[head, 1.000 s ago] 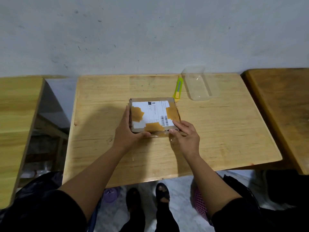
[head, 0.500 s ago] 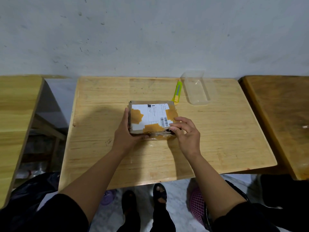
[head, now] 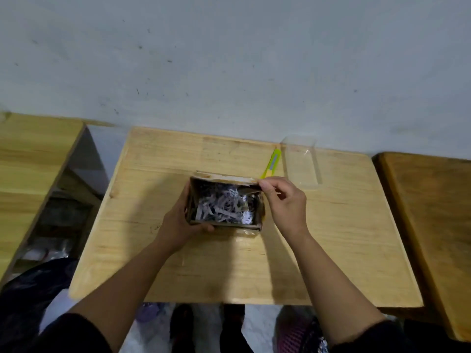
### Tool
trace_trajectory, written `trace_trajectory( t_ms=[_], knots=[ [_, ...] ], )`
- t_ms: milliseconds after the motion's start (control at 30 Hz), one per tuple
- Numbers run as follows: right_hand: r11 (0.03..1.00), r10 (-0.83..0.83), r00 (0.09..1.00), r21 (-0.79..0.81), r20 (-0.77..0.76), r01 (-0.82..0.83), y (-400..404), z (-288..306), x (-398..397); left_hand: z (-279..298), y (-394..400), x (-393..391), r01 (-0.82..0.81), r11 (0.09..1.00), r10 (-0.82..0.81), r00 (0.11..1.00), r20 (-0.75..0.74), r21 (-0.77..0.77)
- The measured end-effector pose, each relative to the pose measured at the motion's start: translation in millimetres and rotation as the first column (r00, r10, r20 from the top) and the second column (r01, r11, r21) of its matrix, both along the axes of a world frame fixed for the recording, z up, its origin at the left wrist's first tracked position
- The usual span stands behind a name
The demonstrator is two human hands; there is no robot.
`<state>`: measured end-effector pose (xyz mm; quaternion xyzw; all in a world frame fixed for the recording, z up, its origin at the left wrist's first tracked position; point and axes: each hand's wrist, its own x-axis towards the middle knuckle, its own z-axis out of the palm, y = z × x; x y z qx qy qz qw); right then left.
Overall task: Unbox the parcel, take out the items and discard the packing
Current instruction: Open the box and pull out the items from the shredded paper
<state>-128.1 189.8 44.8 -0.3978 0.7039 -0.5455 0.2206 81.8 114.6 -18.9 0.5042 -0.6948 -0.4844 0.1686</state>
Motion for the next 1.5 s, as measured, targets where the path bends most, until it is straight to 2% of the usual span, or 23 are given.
trace_trajectory(
  t_ms=[200, 367, 467, 567, 700, 867, 933, 1033, 1100, 1200, 1267, 1367, 1500],
  knots=[
    [0.986, 0.165, 0.982, 0.017, 0.090, -0.168, -32, 15, -30, 6, 2, -4, 0.000, 1.000, -0.002, 0.998, 0.057, 0.031],
    [0.984, 0.165, 0.983, 0.080, -0.082, -0.159, -65, 1, -51, 11, 3, -9, -0.014, 1.000, 0.014, 0.995, 0.103, 0.004],
    [0.962, 0.213, 0.962, 0.206, -0.168, -0.177, -78, -20, -62, 15, 6, -11, -0.027, 1.000, 0.028, 0.990, 0.142, -0.012],
    [0.919, 0.265, 0.945, 0.346, -0.190, -0.188, -80, -38, -67, 18, 8, -12, -0.042, 0.999, 0.040, 0.992, 0.123, 0.014],
    [0.910, 0.312, 0.903, 0.367, -0.297, -0.193, -72, -45, -65, 18, 8, -12, -0.055, 0.996, 0.048, 0.994, 0.102, 0.072],
    [0.857, 0.404, 0.855, 0.462, -0.324, -0.230, -65, -41, -63, 26, 8, -12, -0.030, 0.991, 0.015, 0.993, 0.119, 0.131],
    [0.820, 0.454, 0.829, 0.517, -0.327, -0.245, -62, -36, -61, 33, 7, -13, 0.017, 0.996, -0.030, 0.988, 0.152, 0.087],
    [0.782, 0.486, 0.784, 0.592, -0.385, -0.194, -56, -22, -53, 47, 3, -18, 0.060, 0.997, -0.047, 0.978, 0.204, -0.058],
    [0.774, 0.486, 0.750, 0.619, -0.448, -0.131, -51, -14, -44, 54, -2, -19, 0.108, 0.969, -0.039, 0.955, 0.293, -0.223],
    [0.769, 0.538, 0.673, 0.623, -0.508, -0.145, -47, -3, -29, 57, -12, -19, 0.235, 0.916, -0.069, 0.891, 0.448, -0.326],
    [0.744, 0.601, 0.614, 0.639, -0.512, -0.196, -46, 2, -19, 60, -18, -26, 0.361, 0.872, -0.154, 0.843, 0.516, -0.330],
    [0.670, 0.695, 0.542, 0.700, -0.473, -0.247, -43, 0, -6, 64, -21, -43, 0.505, 0.826, -0.287, 0.759, 0.584, -0.251],
    [0.591, 0.761, 0.506, 0.755, -0.405, -0.284, -39, -9, 6, 53, -24, -55, 0.594, 0.792, -0.391, 0.673, 0.628, -0.144]
  ],
)
